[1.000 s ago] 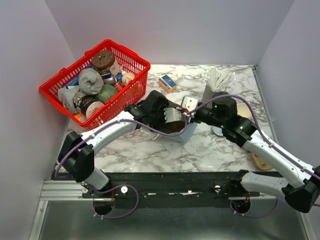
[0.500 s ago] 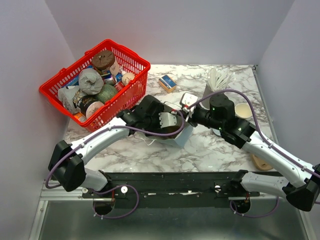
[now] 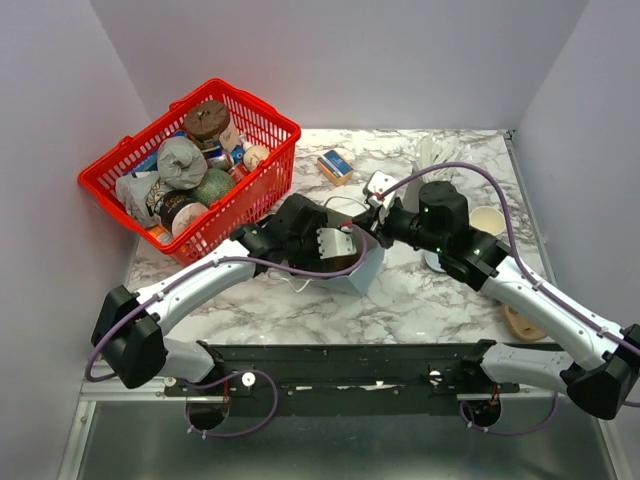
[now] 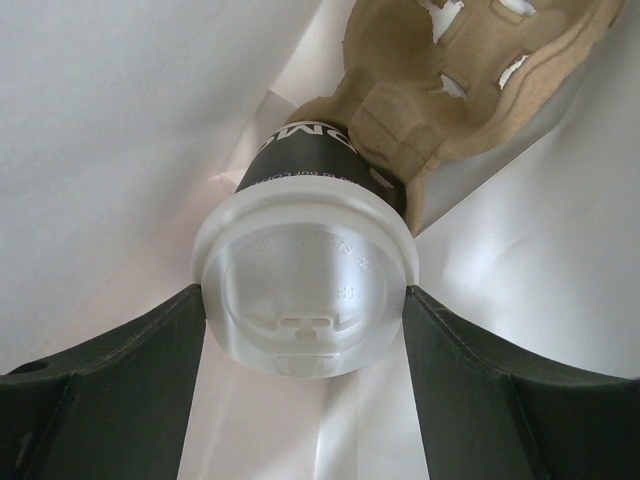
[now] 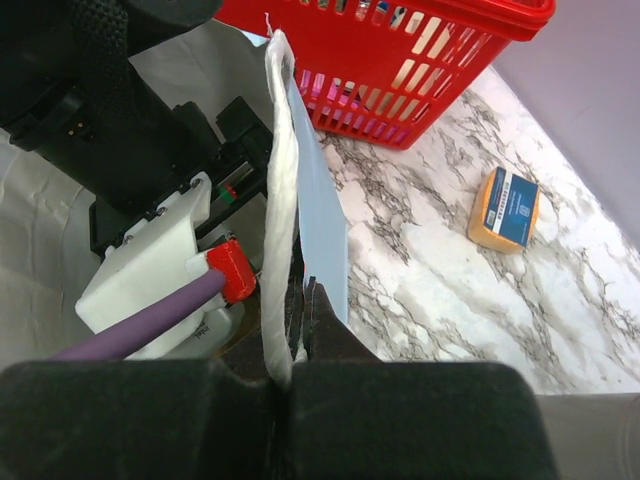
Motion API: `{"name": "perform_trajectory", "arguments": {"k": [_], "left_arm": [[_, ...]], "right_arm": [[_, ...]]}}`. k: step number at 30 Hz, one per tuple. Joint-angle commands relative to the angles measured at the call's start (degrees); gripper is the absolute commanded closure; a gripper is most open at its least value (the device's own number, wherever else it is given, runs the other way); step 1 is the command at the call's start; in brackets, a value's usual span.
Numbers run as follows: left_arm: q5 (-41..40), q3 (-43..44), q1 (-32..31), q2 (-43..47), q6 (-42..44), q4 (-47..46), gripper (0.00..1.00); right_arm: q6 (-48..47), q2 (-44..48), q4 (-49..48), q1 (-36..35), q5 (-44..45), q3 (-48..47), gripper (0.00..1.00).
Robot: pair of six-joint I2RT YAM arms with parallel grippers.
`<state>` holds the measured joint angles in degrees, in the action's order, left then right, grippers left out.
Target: Pack the takeout coffee
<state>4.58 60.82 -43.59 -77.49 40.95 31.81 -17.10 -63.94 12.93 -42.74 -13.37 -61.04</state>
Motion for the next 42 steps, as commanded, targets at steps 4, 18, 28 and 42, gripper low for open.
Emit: {"name": "perform_trajectory", "arguments": {"k": [4,18,28,42], "left_arm": [[3.9,-1.1,-0.4,1.8,8.0,4.7,1.0],[7.3,9.3,-0.4,-11.4,18.6,21.0,1.0],[8.6,11.4,0.0,-14.4,19.5,22.9,1.0],[6.3,5.3,0.7,-2.3,19.2,13.9,0.11]], "right_arm": [[-1.8,-1.0,-1.8,0.3,-0.7,-2.7,0.99],[-8.6,-1.7,0.2,0.3,-11.9,-4.6,0.99],[-9.2,-1.2,0.5,0.3,-11.9,-4.2,0.99],[-10.6,-1.5,0.6,0.3,-11.9,-4.3,1.0]]}}
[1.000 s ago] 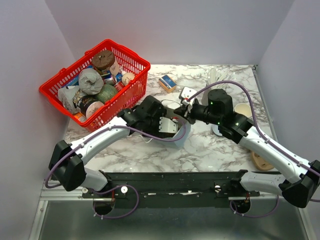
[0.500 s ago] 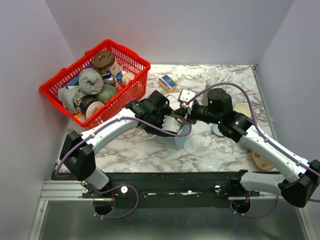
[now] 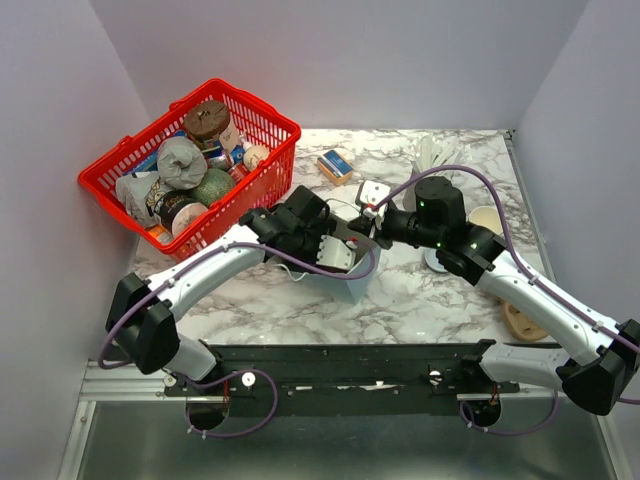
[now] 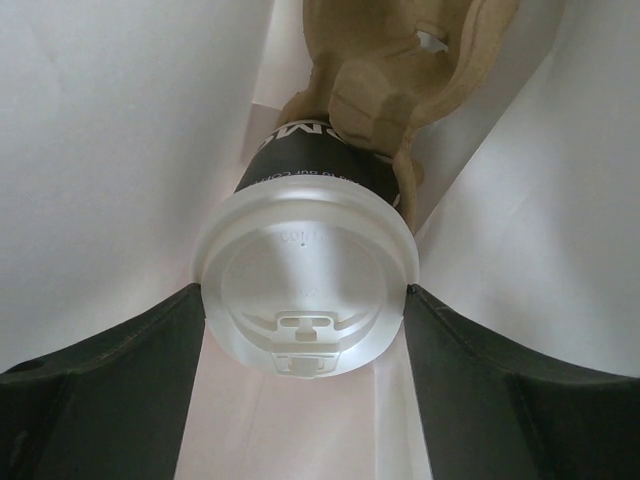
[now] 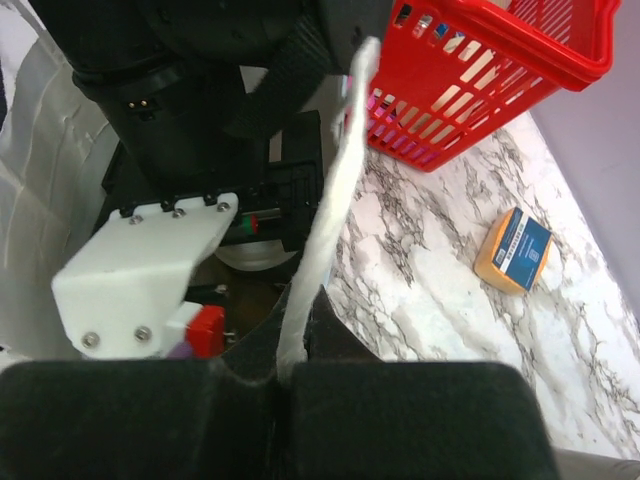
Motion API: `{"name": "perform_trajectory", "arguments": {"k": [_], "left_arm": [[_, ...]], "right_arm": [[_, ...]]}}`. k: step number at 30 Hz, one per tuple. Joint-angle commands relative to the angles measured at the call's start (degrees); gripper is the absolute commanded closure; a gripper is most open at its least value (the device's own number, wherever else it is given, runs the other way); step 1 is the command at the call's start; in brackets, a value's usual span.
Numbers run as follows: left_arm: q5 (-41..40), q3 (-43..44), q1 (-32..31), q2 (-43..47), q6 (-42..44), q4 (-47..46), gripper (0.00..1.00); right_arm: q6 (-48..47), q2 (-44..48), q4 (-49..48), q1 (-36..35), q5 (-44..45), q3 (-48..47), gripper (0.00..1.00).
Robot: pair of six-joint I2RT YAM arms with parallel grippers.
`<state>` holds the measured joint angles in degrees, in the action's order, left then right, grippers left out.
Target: Pack the takeout coffee
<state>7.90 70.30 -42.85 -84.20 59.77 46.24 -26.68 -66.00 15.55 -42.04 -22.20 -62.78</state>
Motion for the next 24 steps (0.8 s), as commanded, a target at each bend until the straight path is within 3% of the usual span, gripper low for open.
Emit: {"name": "perform_trajectory", "arguments": {"k": [1,4,24], "left_arm": [[3.2,-4.6,0.0,5.0,0.7,-0.9,0.09],[4.7,-4.8,0.0,6.2,-0.2,-1.3,0.02],[21.1,-10.4,3.2,12.7,-10.6,-13.8,0.02]], "right_arm": [[-1.1,0.3,-2.1,-0.4,-3.4,-2.6,1.0],[-1.6,0.1,-2.1,-0.4,-3.8,-2.7,0.99],[-1.9,-2.1,-3.2,-0.4,-3.1,-2.3,1.0]]}}
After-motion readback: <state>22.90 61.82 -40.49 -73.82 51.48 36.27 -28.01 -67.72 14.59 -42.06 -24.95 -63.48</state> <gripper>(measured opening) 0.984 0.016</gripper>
